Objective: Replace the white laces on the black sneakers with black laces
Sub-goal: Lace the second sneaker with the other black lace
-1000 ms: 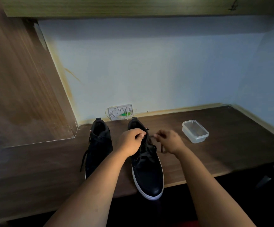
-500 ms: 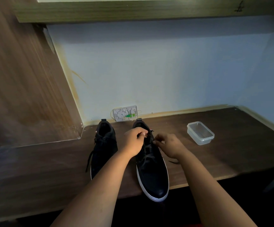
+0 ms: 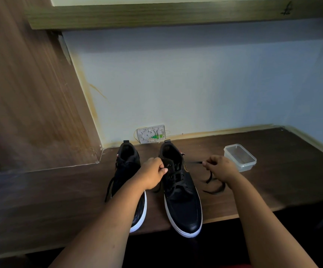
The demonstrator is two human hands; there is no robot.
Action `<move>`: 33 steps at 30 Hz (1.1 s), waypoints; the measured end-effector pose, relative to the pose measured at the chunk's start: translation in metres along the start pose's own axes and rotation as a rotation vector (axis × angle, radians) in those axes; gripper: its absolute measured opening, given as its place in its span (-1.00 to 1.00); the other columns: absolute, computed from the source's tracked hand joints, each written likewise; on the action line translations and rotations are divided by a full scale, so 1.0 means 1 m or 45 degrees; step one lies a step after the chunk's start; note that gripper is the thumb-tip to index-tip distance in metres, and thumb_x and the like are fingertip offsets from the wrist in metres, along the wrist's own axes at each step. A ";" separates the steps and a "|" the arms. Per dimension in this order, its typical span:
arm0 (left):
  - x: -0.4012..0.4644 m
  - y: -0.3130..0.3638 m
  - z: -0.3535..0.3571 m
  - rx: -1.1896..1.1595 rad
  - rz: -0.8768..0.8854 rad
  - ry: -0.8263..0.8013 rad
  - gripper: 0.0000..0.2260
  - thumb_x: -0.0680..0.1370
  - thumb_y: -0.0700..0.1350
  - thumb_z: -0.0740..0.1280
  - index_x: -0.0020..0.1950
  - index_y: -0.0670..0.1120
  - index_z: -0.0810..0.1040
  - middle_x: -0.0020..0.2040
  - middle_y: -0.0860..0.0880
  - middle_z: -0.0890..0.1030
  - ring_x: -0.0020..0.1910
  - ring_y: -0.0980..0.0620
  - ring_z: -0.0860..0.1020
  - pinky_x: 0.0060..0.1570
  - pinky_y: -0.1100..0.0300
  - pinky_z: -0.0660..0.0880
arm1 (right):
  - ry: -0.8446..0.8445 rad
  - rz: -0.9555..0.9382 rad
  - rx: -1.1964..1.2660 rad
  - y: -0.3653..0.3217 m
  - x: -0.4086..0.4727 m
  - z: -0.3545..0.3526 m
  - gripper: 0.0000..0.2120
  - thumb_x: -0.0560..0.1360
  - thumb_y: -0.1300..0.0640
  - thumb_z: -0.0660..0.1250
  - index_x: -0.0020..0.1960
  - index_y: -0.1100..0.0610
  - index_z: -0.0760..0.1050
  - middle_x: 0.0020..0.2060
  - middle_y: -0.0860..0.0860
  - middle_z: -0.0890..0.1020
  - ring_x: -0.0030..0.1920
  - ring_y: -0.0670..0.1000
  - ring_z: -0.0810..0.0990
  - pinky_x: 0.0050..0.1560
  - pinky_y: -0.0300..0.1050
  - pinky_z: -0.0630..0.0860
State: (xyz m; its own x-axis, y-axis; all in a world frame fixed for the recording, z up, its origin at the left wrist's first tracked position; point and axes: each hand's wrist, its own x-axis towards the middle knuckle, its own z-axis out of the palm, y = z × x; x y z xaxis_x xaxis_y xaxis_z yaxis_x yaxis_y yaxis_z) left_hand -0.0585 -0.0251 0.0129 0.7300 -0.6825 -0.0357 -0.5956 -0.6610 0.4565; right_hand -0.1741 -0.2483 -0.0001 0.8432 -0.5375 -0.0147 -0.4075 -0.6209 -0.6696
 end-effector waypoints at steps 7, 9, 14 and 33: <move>-0.008 -0.005 -0.023 0.058 0.121 0.074 -0.85 0.62 -0.11 0.14 -0.14 -0.10 0.31 -0.13 -0.02 0.40 -0.24 0.03 0.36 -0.23 0.14 0.28 | 0.158 0.123 -0.169 0.011 0.005 -0.008 -0.79 0.57 0.04 0.30 0.04 0.18 0.55 -0.10 0.07 0.58 -0.10 0.02 0.47 -0.11 -0.17 0.33; -0.010 -0.010 -0.027 0.074 0.095 0.019 -0.83 0.60 -0.10 0.18 -0.18 -0.08 0.32 -0.17 -0.02 0.44 -0.26 0.01 0.40 -0.22 0.12 0.33 | 0.123 0.155 -0.274 0.015 0.006 -0.011 -0.77 0.56 0.04 0.31 0.05 0.20 0.57 -0.04 0.11 0.62 -0.07 0.05 0.50 -0.10 -0.17 0.35; -0.011 -0.011 -0.017 -0.405 -0.101 -0.089 -0.92 0.61 -0.11 0.20 -0.05 -0.08 0.42 -0.13 -0.06 0.63 -0.24 0.04 0.59 -0.21 0.20 0.45 | -0.103 0.153 -0.427 0.002 0.005 0.015 -0.71 0.58 -0.08 0.23 0.19 0.06 0.53 0.11 0.07 0.59 0.12 0.09 0.50 0.05 -0.06 0.48; -0.003 0.017 -0.006 0.212 0.173 0.445 -0.78 0.53 0.05 0.28 0.15 0.12 0.56 0.29 0.12 0.37 0.33 0.03 0.22 0.23 0.03 0.19 | -0.172 -0.109 0.438 -0.039 -0.009 0.030 -0.86 0.43 0.19 0.42 -0.06 -0.01 0.65 -0.11 -0.08 0.70 -0.02 -0.11 0.63 0.06 -0.22 0.51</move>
State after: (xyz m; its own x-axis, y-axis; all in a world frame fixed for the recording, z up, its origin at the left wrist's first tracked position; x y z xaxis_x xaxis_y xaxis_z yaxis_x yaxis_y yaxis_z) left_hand -0.0692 -0.0323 0.0266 0.6939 -0.6390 0.3319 -0.7196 -0.6332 0.2852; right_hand -0.1557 -0.2020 0.0037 0.9171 -0.3975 -0.0301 -0.2110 -0.4200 -0.8827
